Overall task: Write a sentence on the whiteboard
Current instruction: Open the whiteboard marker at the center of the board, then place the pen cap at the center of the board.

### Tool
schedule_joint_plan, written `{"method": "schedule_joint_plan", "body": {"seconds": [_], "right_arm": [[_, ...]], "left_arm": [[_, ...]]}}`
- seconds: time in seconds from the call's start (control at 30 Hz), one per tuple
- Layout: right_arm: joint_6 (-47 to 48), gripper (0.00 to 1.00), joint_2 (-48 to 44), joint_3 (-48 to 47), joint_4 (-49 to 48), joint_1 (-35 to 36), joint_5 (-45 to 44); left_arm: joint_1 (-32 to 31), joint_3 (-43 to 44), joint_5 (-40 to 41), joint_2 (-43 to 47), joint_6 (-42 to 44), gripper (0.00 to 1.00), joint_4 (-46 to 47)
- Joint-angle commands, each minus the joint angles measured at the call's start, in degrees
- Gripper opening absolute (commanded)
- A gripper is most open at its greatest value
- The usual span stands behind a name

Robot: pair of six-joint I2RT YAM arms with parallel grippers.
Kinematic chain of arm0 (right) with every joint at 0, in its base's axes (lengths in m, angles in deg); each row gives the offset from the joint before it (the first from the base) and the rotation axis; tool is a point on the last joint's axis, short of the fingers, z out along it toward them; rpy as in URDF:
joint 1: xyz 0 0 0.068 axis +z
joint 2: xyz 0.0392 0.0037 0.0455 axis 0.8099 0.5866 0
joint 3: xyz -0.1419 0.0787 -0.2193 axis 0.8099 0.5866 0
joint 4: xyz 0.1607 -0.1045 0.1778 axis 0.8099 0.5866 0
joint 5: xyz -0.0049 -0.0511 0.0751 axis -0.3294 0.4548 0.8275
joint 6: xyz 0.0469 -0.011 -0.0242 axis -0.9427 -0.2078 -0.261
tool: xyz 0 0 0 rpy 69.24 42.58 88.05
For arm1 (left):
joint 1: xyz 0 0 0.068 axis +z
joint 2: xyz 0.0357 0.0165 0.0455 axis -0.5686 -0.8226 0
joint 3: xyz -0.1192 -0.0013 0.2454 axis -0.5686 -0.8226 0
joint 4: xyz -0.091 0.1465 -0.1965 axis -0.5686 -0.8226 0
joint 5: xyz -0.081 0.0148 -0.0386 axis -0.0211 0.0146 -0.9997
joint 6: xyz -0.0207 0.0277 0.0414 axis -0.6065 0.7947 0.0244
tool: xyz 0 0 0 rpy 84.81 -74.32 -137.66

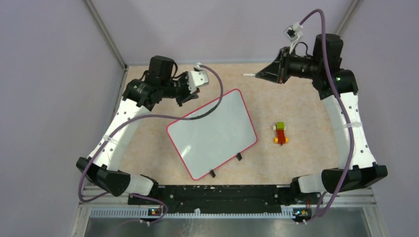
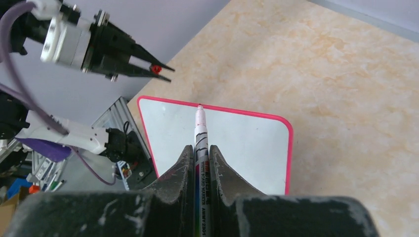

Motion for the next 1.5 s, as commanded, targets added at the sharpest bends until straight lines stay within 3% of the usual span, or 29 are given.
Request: {"method": "schedule_joint_plan", "body": {"seconds": [0.0, 0.17, 0.37, 0.5, 0.77, 1.17, 1.47], "right_arm": [[2.24, 0.00, -3.38, -0.94, 0.59, -2.67, 3.33], [2.56, 0.00, -5.69, 5.26, -1.81, -3.00, 3.42], [6.80, 0.00, -6.17, 9.64, -0.32, -2.99, 6.05], [7.17, 0.00, -7.94, 15.27, -2.71, -3.01, 6.18], [7.07, 0.00, -9.45, 25.24, -6.39, -1.99, 7.36], [6.86, 0.00, -9.96, 31.51, -9.52, 2.54, 6.09], [8.49, 0.00, -9.30, 31.32, -8.56, 4.91, 5.70]], "left_arm": [[10.97, 2.17, -3.83, 1.84, -5.02, 0.00, 2.70], [24.45, -2.28, -1.66, -0.36, -15.89, 0.00, 6.80], [33.73, -11.54, 0.74, -3.11, -18.29, 0.00, 6.05], [34.38, -20.32, 9.85, -3.65, -19.78, 0.00, 9.41], [34.54, -27.27, 13.44, -10.97, -20.93, 0.00, 7.96], [34.54, -31.25, 10.17, -17.18, -20.98, 0.00, 8.12], [34.47, -31.48, 8.96, -20.46, -20.71, 0.09, 8.38]]}}
